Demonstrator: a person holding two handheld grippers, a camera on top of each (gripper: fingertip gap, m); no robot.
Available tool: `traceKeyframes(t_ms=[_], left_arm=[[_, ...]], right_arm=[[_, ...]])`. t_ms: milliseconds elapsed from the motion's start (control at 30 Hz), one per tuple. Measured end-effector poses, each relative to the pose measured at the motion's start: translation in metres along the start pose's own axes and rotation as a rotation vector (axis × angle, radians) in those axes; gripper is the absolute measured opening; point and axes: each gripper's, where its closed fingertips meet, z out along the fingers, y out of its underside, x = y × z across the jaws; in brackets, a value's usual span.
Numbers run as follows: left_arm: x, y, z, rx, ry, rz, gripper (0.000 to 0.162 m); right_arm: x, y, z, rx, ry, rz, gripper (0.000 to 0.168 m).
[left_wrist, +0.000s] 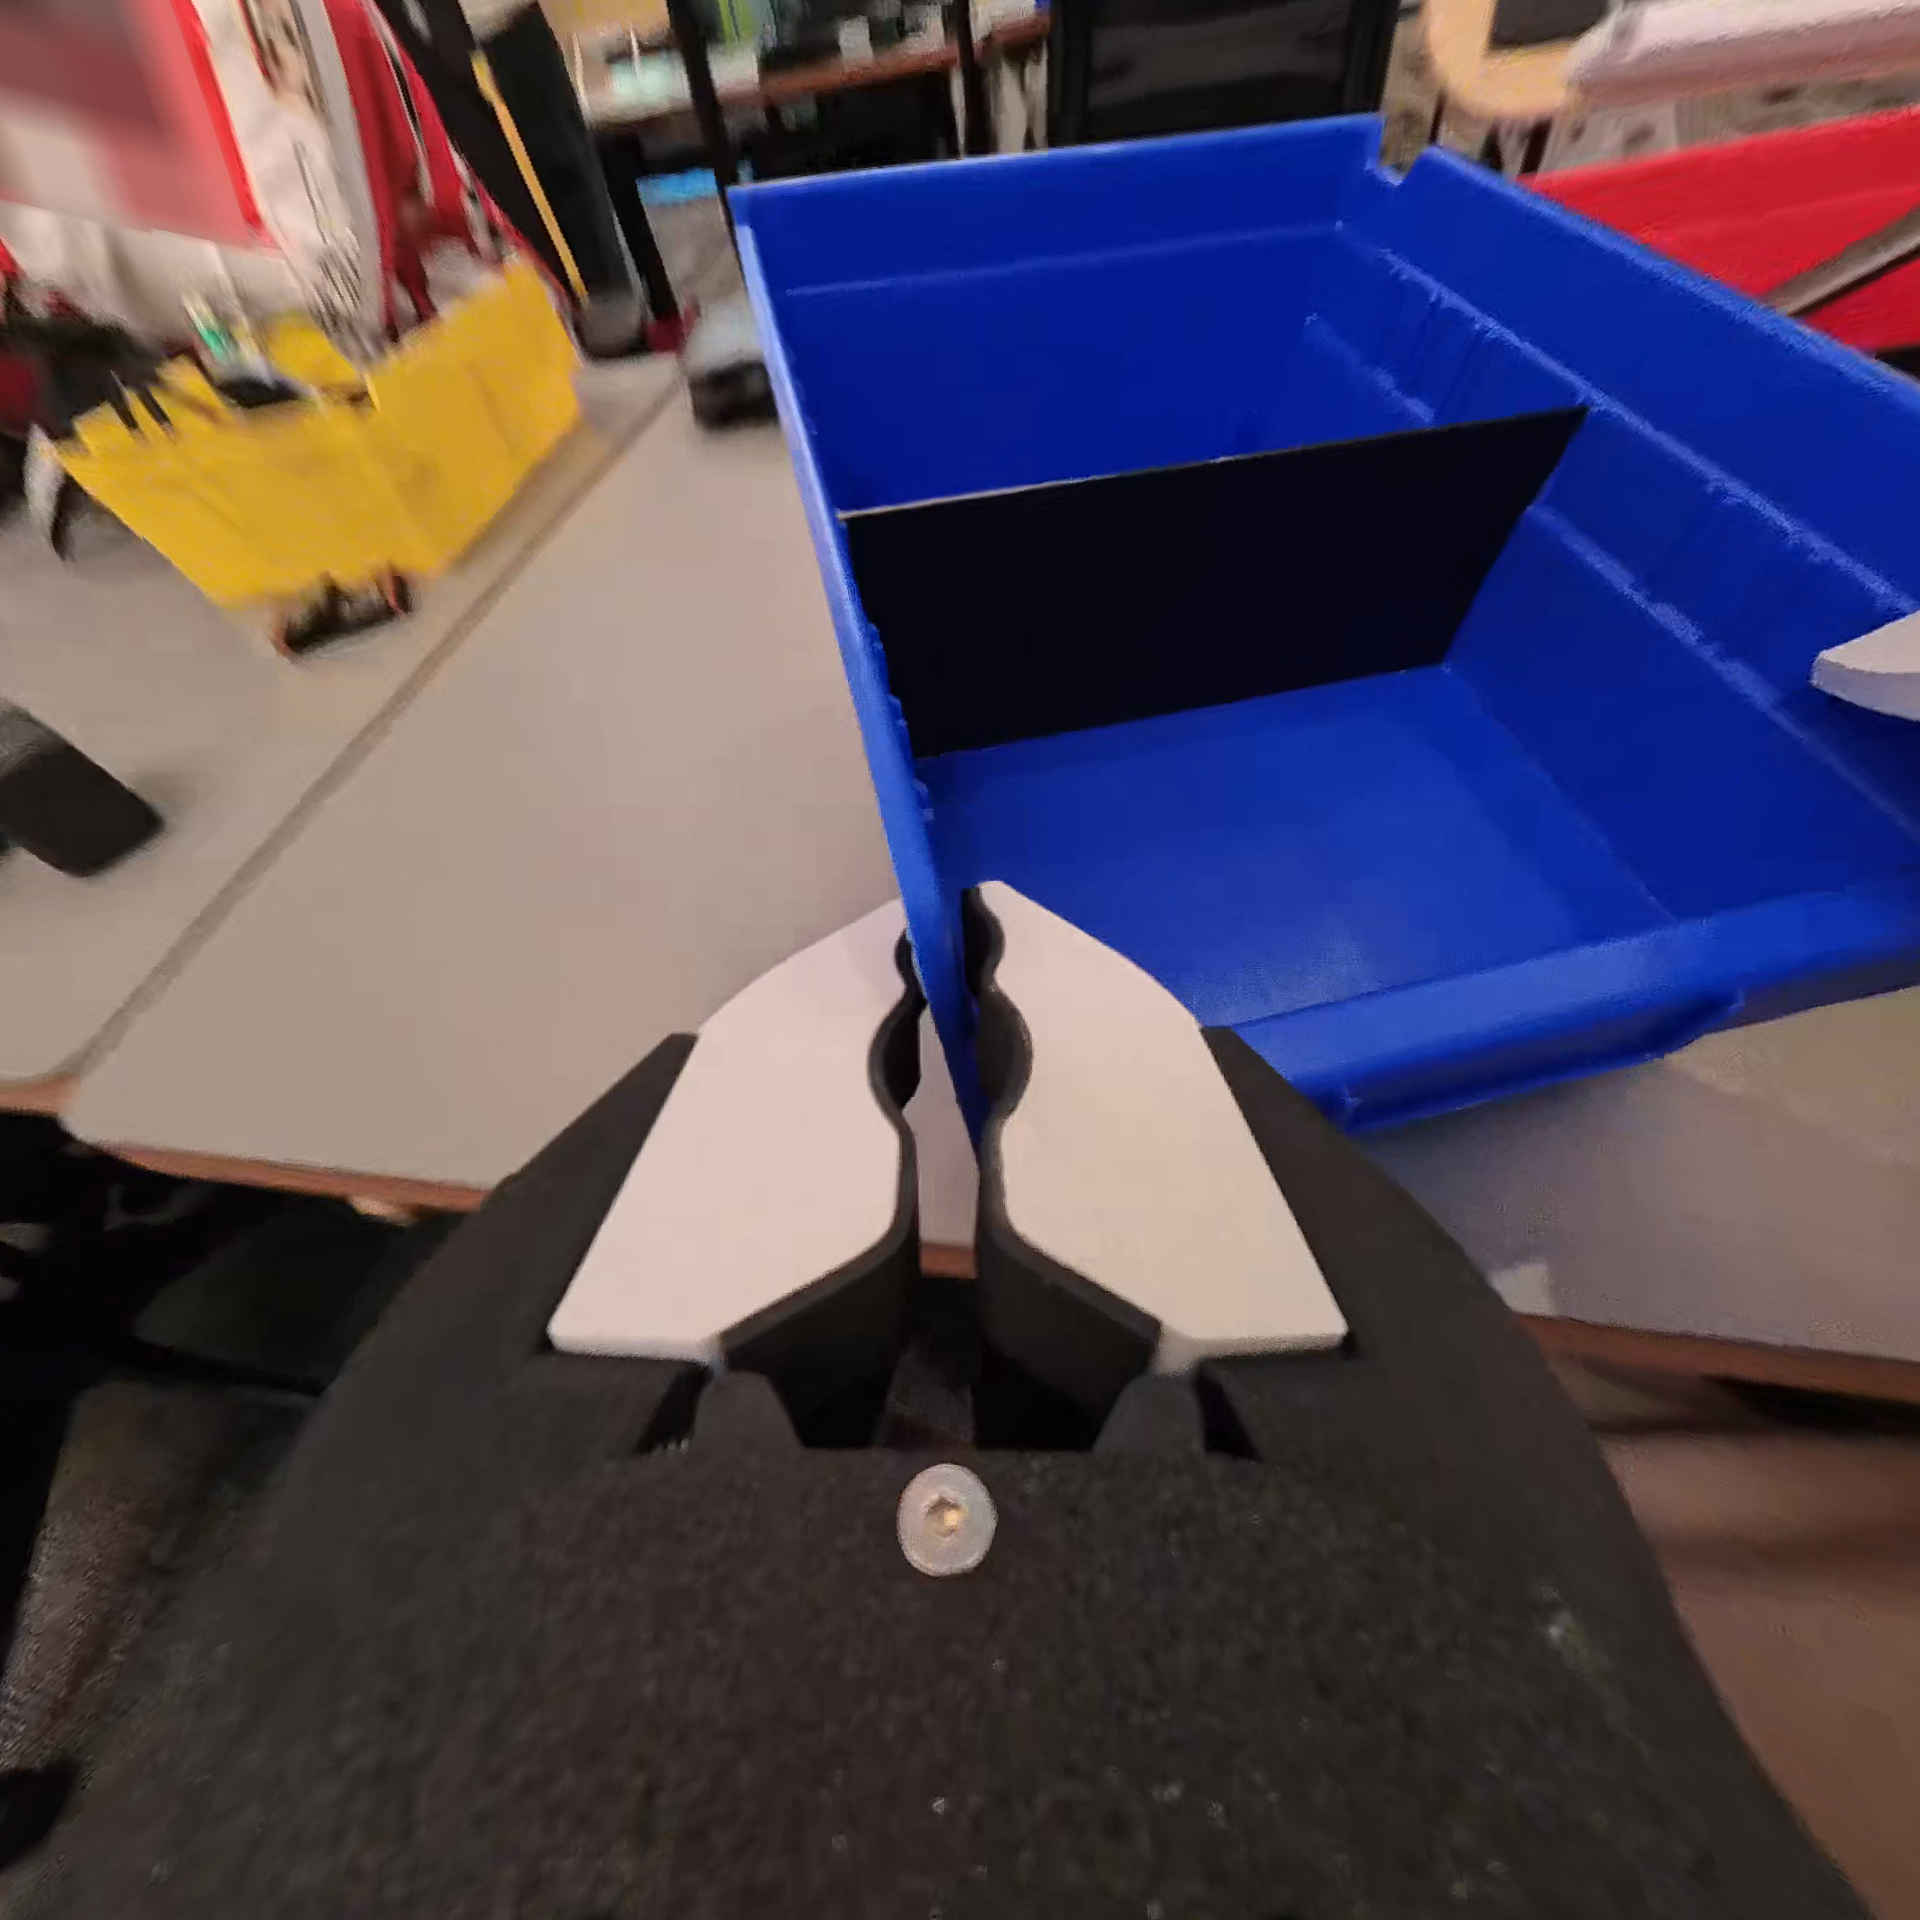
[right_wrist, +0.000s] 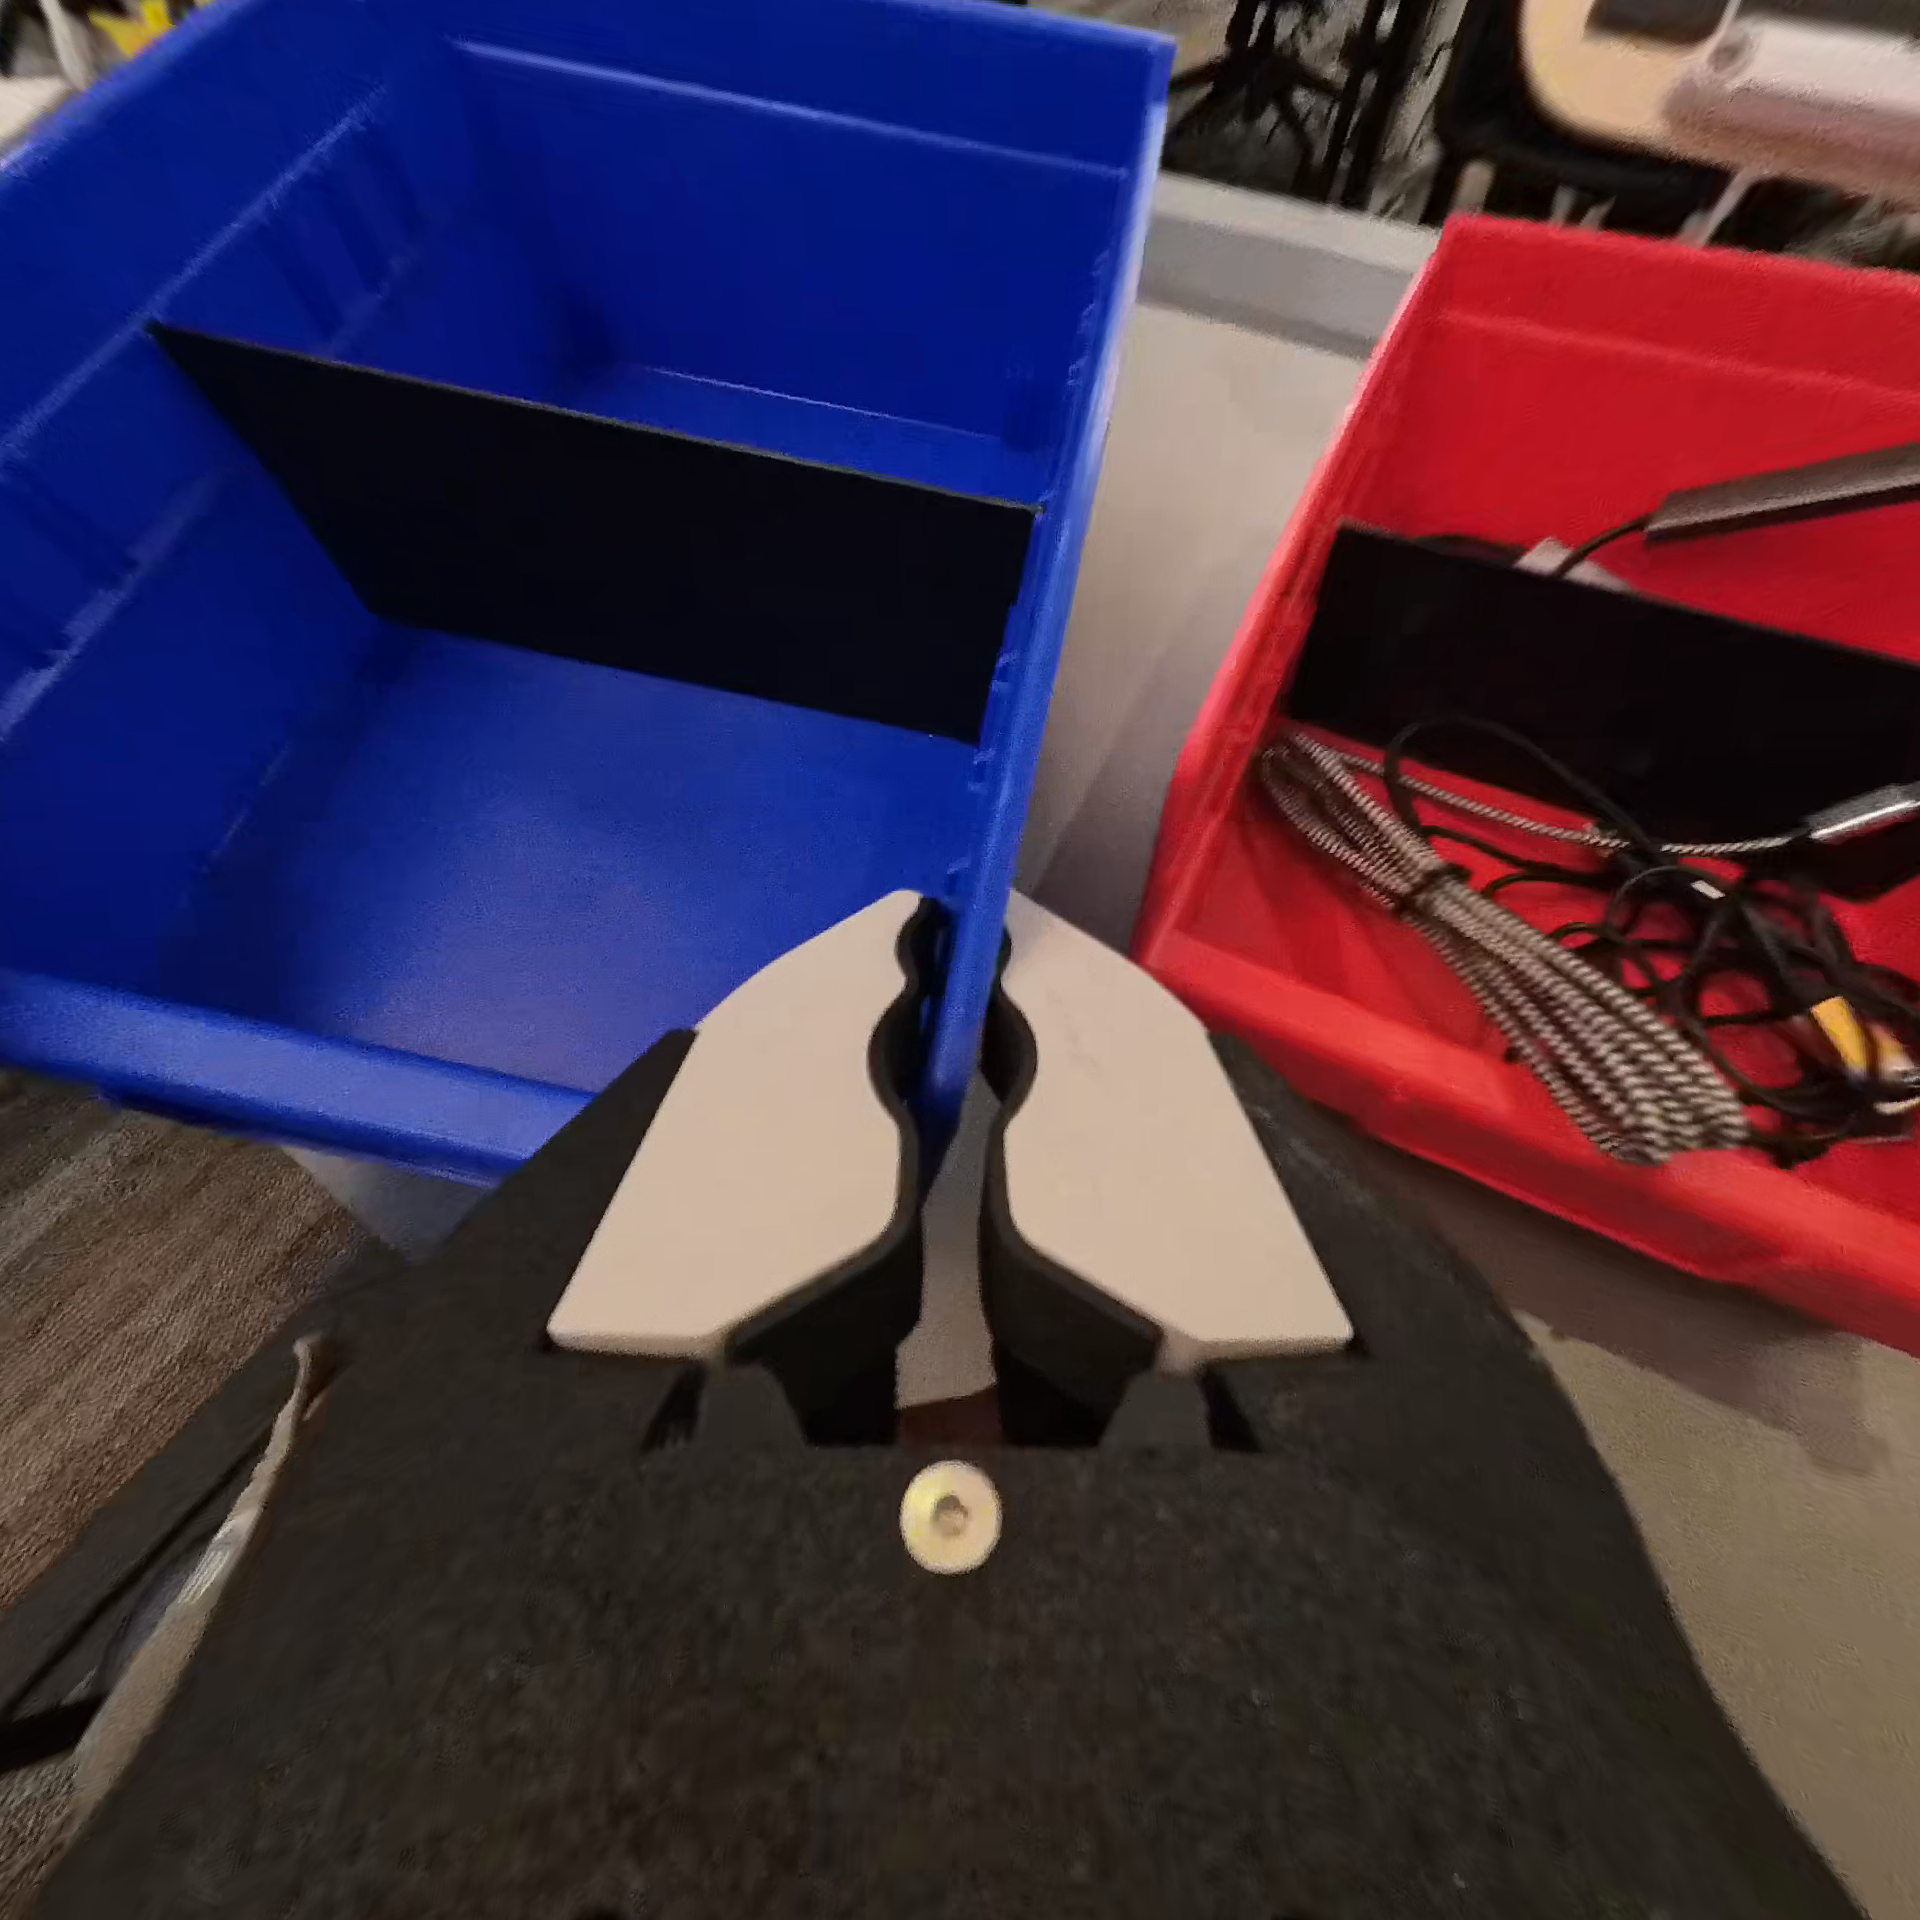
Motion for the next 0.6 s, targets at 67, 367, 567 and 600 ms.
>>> traceKeyframes(t_ms=[67, 367, 567, 600], left_arm=[[0.006, -0.032, -0.008, 0.083, -0.006, 0.041, 0.004], [0.136, -0.132, 0.002, 0.281, 0.243, 0.111, 0.005], [0.289, -0.131, 0.031, 0.139, 0.468, 0.166, 0.006], [0.315, -0.129, 0.036, 0.118, 0.489, 0.177, 0.006]], right_arm=[[0.011, -0.022, -0.018, 0.095, 0.024, -0.002, 0.006], [0.142, -0.069, -0.116, 0.282, 0.290, -0.003, 0.006], [0.273, -0.004, -0.159, 0.108, 0.411, 0.139, 0.007], [0.294, 0.010, -0.164, 0.062, 0.426, 0.174, 0.007]])
